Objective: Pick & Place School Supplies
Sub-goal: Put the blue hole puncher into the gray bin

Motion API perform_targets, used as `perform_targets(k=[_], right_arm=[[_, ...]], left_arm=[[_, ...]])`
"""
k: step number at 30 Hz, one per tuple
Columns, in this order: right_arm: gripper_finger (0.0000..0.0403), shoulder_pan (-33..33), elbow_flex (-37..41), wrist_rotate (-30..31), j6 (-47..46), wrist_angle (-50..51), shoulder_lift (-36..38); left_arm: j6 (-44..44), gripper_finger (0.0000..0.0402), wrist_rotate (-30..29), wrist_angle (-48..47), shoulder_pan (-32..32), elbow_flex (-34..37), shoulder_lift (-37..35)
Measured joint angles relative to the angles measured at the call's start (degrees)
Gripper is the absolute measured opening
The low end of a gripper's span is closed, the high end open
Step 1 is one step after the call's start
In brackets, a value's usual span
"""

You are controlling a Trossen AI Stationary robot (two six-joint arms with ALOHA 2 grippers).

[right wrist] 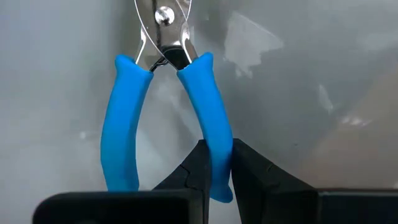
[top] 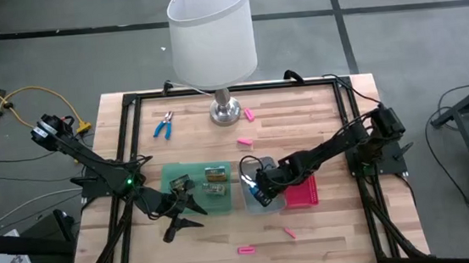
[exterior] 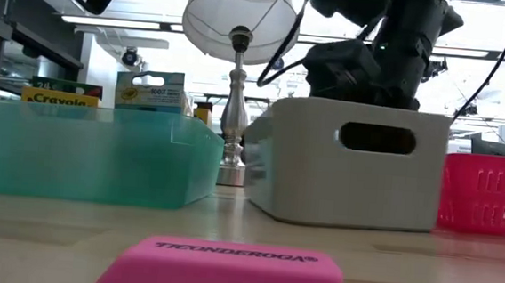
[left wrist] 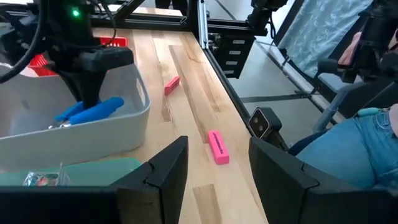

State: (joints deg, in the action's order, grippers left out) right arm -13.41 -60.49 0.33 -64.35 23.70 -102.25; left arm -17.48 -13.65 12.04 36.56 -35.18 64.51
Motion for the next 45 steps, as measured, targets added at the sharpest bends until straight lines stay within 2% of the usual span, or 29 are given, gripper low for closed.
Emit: perform_targets(k=[14,23,45], right_arm=[[0.0038,0.8,0.0,-1.6,1.4,-2.8,-1.5],[0.0072,1.1,0.0,-1.9,1.6,-3.9,-1.5],[0.0065,4.2,0.0,-8.3,4.9,-5.1,-1.5]], left_arm=[[0.1,0.0166,0.4,0.5,1.2,0.0,0.0],[0.1,0.0166,0.4,0.5,1.2,0.0,0.0],[0.1,0.0166,0.4,0.5,1.2,0.0,0.0]])
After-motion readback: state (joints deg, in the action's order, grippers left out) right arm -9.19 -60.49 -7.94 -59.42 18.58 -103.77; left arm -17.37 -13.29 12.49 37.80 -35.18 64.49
